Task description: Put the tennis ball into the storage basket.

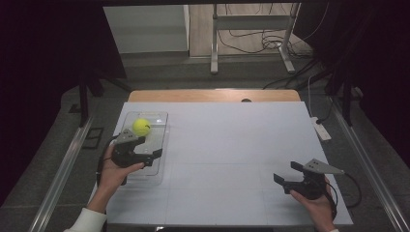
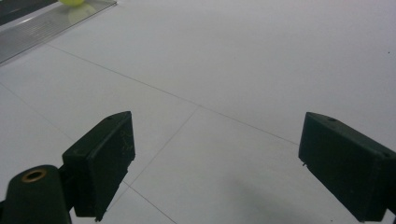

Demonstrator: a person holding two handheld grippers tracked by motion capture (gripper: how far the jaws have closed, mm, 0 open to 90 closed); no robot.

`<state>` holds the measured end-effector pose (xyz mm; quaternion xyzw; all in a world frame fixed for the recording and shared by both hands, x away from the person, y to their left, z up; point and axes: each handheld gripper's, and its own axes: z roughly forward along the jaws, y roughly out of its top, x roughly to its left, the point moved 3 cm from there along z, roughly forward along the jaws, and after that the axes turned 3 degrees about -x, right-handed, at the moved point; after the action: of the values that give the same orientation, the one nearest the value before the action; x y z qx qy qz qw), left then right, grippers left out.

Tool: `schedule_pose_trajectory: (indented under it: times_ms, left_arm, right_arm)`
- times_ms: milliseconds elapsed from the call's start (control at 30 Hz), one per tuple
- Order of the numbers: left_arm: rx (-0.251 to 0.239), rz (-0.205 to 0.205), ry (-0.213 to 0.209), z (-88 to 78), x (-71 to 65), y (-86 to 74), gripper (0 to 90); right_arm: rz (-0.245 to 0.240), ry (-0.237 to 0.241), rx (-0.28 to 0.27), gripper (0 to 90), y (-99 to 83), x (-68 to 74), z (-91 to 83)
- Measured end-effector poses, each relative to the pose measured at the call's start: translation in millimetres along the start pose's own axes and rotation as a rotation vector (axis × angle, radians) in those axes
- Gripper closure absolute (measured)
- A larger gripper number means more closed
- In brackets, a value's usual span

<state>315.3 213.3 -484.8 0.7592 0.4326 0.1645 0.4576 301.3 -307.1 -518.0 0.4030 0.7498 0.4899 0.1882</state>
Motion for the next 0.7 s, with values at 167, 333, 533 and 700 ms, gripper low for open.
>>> schedule_pose_trajectory:
  times_ms: [167, 333, 533, 700]
  left_arm:
    - [-0.011, 0.009, -0.016, -5.0, -9.4, -10.1, 13.0]
    - [-0.011, 0.020, -0.034, -6.5, -18.4, -20.4, 13.0]
    - [-0.010, 0.027, -0.042, -6.6, -25.2, -28.7, 12.8]
    - [-0.013, 0.032, -0.055, -8.0, -30.7, -36.1, 12.7]
  right_arm:
    - [0.003, -0.001, -0.002, 11.0, 0.3, 0.2, -0.4]
    - [0.011, -0.003, -0.005, 11.0, -0.3, -1.4, -1.3]
    - [0.012, -0.004, -0.011, 11.0, -0.6, -2.1, -3.4]
    - [0.016, -0.004, -0.013, 11.0, -1.0, -2.7, -5.2]
